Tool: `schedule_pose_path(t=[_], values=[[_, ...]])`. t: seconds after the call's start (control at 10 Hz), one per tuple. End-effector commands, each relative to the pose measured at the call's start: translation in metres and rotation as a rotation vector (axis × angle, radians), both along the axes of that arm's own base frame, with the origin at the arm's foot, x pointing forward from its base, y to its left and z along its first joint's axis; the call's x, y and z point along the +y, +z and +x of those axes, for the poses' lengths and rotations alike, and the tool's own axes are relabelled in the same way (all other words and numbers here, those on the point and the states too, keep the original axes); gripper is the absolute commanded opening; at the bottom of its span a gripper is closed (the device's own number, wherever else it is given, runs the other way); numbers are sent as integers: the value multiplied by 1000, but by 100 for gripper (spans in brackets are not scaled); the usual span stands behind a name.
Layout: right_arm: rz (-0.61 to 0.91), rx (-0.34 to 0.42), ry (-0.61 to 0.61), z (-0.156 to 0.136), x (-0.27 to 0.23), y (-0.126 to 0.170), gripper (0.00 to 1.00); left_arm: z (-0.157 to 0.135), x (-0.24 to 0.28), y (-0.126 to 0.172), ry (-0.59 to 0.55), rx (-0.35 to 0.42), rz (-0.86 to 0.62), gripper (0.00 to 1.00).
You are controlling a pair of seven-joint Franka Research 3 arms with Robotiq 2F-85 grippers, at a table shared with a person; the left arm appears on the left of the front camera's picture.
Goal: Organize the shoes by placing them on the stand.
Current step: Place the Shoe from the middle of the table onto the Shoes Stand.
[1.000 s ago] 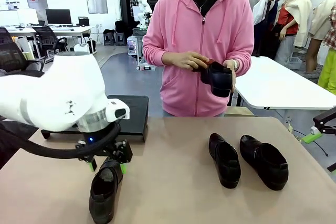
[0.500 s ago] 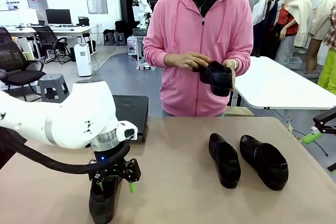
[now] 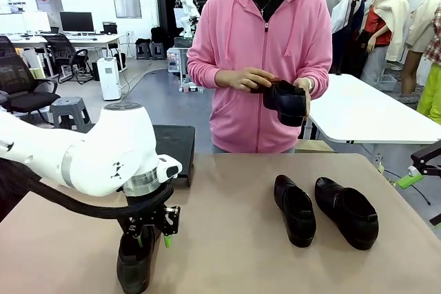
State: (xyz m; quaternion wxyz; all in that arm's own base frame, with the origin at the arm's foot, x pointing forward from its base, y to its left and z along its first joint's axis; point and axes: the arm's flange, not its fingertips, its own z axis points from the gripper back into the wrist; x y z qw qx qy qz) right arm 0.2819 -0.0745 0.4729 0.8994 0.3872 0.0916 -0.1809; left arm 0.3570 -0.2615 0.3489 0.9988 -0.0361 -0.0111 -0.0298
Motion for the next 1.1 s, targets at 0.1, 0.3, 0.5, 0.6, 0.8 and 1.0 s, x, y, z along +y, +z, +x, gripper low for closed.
schedule_pose_path(t=[0.1,0.3,0.5,0.6,0.8,1.0], values=[[-14,14,8,-1,-4,4,100,-7,-7,-5,61,-47,67,0],[-14,14,8,-1,-4,4,100,-8,-6,-5,66,-49,57,0],[-14,14,8,-1,-4,4,100,-11,-2,3,73,-64,64,0],[-14,14,8,-1,-4,4,100,-14,3,14,82,-85,88,0],[-14,14,8,-1,-4,4,100,-34,28,65,16,-121,126,0],[-14,14,8,-1,-4,4,100,-73,68,137,-63,-152,195,0]])
